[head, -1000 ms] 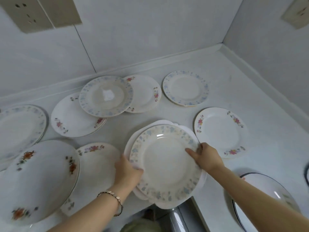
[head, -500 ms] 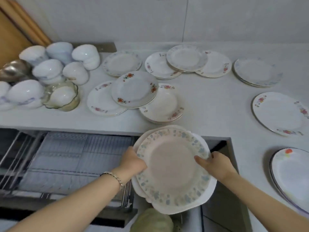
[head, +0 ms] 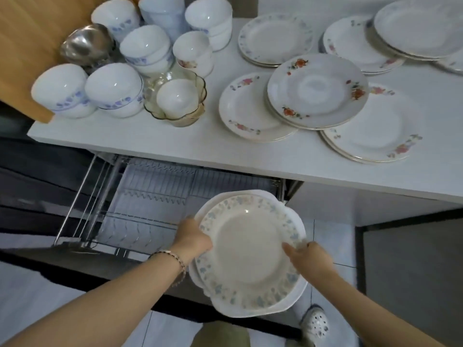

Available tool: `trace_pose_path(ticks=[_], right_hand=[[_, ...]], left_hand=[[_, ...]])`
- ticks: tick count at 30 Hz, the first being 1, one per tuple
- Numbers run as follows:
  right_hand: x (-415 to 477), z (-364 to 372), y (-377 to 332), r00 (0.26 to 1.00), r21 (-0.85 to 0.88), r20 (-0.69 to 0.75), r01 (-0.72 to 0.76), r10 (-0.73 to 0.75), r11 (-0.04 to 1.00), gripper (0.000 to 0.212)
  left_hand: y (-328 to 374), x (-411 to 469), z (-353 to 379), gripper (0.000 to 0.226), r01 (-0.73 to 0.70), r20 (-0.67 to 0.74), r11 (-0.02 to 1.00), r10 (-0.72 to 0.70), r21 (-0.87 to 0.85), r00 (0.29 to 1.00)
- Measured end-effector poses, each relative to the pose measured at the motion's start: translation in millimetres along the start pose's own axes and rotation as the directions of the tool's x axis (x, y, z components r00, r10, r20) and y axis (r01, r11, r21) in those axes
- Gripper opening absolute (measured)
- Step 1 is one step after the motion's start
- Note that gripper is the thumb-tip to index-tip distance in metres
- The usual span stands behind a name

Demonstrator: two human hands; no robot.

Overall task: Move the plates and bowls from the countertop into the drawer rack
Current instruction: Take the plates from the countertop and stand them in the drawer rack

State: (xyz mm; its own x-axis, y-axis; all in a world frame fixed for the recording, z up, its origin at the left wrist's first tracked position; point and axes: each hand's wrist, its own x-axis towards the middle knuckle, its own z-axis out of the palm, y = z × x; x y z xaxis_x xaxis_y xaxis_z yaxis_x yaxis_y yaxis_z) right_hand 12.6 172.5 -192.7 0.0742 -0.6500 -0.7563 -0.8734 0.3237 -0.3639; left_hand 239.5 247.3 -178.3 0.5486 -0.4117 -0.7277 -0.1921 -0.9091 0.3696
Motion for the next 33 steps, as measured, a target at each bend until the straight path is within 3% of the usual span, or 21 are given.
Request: trace_pose_path(ticks=[6, 10, 15, 18, 20, 24, 28, 30, 33], right_hand=[[57.2, 90.2, -50.1, 0.994, 0.189, -0.012, -0.108, 0.112, 0.976, 0.046], [103.9, 134.1, -58.3, 0.985, 0.204, -0.027, -0.160, 0.169, 0.966, 0.049], [168.5, 165.4, -63.1, 0.933, 0.260, -0.096, -0.314, 0.348, 0.913, 0.046], [198.9, 172.3, -62.4, 0.922, 0.226, -0.154, -0.317, 0.355, 0.921, 0.041], [213.2, 173.1, -61.4, 0.921, 0.239, -0.199, -0.286, 0.335, 0.928, 0.035], [230.3, 170.0, -60.1, 0.874, 0.448, -0.240, -0.287, 0.423, 0.847, 0.032], [228.7, 176.1, -61.1, 0.858, 0.453, -0.240, -0.316, 0.455, 0.834, 0.039], [220.7, 184.3, -60.1, 0.855, 0.417, -0.254, -0.325, 0.453, 0.849, 0.042], [205.7, 191.5, -63.4, 0.828, 0.501, -0.200, -0.373, 0.524, 0.781, 0.042]], left_hand=[[-23.4, 118.1, -37.0, 0.044, -0.084, 0.038, 0.994, 0.081, 0.077, 0.996], [-30.0, 184.6, -26.2, 0.049, -0.134, 0.059, 0.980, 0.126, 0.144, 0.990], [-26.2, 250.7, 3.7, 0.054, -0.184, 0.059, 0.965, 0.176, 0.186, 0.983], [-14.9, 283.7, 21.2, 0.054, -0.237, 0.073, 0.951, 0.227, 0.200, 0.971], [-4.2, 300.2, 30.1, 0.055, -0.275, 0.081, 0.944, 0.264, 0.183, 0.961], [4.0, 321.2, 44.7, 0.061, -0.303, 0.101, 0.940, 0.289, 0.160, 0.952], [-2.1, 319.6, 50.8, 0.064, -0.338, 0.046, 0.941, 0.337, 0.030, 0.941], [-13.5, 311.4, 54.7, 0.059, -0.337, 0.007, 0.940, 0.337, 0.051, 0.941], [-30.2, 291.7, 56.1, 0.050, -0.303, 0.003, 0.950, 0.304, 0.072, 0.953]])
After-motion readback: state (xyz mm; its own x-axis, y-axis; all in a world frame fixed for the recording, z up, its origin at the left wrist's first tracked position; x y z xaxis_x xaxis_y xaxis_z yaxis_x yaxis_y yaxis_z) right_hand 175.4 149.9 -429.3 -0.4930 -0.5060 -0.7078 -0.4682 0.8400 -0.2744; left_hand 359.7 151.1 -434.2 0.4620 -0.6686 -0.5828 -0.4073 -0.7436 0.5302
